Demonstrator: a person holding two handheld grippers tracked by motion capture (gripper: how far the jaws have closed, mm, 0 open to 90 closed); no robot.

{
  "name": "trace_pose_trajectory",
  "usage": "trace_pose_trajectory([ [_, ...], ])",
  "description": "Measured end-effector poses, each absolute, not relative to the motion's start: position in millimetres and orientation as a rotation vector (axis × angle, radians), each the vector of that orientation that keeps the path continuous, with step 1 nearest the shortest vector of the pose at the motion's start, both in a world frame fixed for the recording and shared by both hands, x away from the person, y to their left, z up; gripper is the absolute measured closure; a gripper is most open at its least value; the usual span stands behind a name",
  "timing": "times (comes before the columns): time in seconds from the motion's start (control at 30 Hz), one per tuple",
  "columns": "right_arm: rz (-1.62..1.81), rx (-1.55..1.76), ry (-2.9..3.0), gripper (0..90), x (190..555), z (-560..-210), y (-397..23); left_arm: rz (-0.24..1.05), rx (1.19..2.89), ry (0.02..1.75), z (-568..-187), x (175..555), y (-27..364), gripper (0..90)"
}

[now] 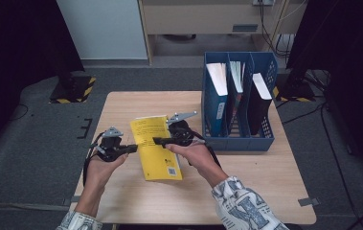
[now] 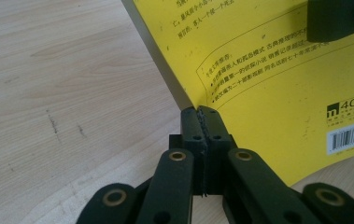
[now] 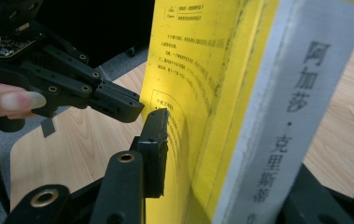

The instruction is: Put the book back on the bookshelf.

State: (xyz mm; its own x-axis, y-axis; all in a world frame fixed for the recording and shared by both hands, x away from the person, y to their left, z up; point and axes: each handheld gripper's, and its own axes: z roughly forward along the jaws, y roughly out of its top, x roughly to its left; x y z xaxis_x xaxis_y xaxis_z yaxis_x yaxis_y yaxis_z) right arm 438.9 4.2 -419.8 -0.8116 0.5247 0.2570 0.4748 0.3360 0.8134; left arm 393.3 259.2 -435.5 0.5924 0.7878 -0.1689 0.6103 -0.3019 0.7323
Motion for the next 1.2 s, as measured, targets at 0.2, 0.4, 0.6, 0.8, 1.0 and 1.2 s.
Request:
trace_pose_trajectory([
  [0.2,1.517,0.939,2.515,63.6,439,-415,5,0.287,2.018,1.108,-433,393,260,90.0],
  [0.4,1.521,0.903,2.491,71.0,441,-411,6,0.311,2.022,1.109,-426,396,263,90.0],
  [0.6,1.527,0.903,2.487,67.7,443,-412,9,0.324,2.016,1.116,-423,399,266,90.0],
  [0.8,1.524,0.906,2.482,67.2,444,-412,9,0.325,2.009,1.116,-423,399,267,90.0],
  [1.0,1.540,0.884,2.451,72.8,446,-412,9,0.337,2.007,1.120,-418,406,269,90.0],
  [1.2,1.532,0.859,2.441,70.3,451,-414,8,0.348,1.993,1.123,-418,410,269,90.0],
])
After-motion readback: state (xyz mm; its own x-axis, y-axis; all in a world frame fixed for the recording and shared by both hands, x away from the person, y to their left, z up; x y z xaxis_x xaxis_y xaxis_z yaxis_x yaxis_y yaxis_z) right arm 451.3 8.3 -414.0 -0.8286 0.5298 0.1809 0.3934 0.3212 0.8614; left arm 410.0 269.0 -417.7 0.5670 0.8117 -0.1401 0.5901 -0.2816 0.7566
